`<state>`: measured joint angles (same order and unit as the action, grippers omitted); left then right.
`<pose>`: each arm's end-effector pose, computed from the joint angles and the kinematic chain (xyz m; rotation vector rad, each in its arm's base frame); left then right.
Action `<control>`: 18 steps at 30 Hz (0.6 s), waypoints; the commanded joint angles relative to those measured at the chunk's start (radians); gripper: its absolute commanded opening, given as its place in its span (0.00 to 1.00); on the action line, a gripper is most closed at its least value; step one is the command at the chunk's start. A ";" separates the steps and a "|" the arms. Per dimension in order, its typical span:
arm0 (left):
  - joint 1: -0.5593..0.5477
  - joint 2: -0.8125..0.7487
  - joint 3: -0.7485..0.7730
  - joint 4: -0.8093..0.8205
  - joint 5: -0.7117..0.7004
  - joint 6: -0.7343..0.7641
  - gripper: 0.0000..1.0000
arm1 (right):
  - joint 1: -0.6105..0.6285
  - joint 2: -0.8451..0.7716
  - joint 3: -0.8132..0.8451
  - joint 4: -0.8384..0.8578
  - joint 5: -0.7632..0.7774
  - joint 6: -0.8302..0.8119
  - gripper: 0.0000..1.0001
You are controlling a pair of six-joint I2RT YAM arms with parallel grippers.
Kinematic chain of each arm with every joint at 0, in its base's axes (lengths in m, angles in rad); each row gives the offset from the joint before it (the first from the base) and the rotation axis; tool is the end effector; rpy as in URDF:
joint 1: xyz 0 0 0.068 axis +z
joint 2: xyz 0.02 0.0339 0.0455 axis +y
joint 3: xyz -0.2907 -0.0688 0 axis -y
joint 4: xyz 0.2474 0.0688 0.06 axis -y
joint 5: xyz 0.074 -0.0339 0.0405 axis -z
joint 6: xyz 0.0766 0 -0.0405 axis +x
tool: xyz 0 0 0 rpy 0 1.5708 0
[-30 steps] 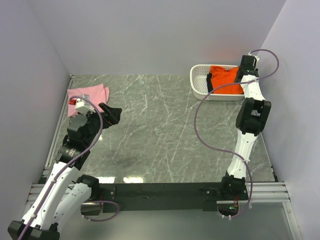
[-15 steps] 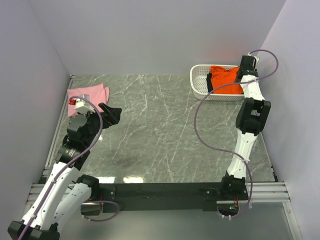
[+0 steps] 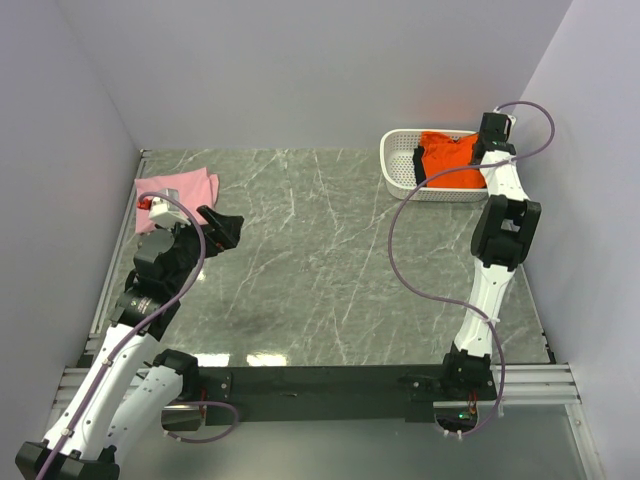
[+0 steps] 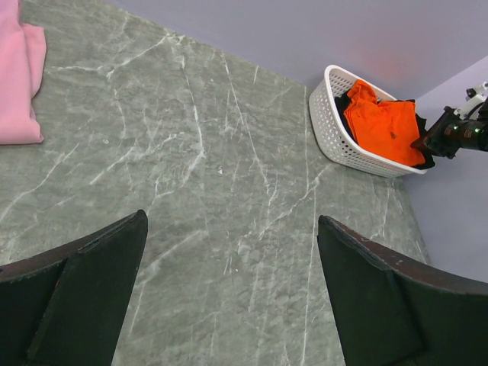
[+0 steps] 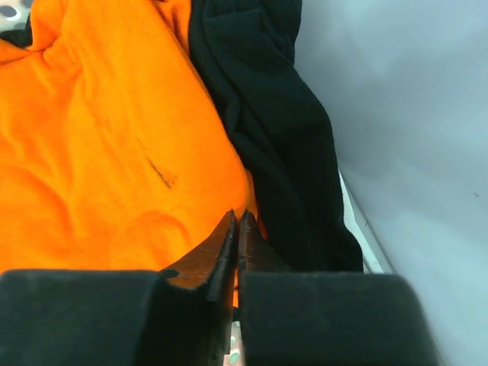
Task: Fold and stack the t-shirts
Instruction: Grab the tshirt from the pile
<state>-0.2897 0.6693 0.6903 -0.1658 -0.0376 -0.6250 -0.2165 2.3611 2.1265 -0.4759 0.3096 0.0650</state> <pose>0.1801 -0.0507 0.3373 -0.3216 1.7288 -0.6417 0.5737 -0.1501 0.2230 0.4797 2.2263 -0.4323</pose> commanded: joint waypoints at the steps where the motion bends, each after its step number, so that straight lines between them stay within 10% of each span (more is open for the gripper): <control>1: -0.003 -0.010 0.005 0.032 0.019 -0.007 0.99 | -0.001 -0.014 0.032 0.003 -0.017 0.015 0.00; 18: -0.003 -0.019 0.002 0.049 0.030 -0.002 0.99 | 0.146 -0.730 -0.464 0.382 -0.090 0.139 0.00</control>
<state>-0.2897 0.6674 0.6903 -0.1623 -0.0269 -0.6250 -0.0902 1.7878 1.6707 -0.2653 0.2501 0.1623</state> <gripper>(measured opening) 0.994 0.017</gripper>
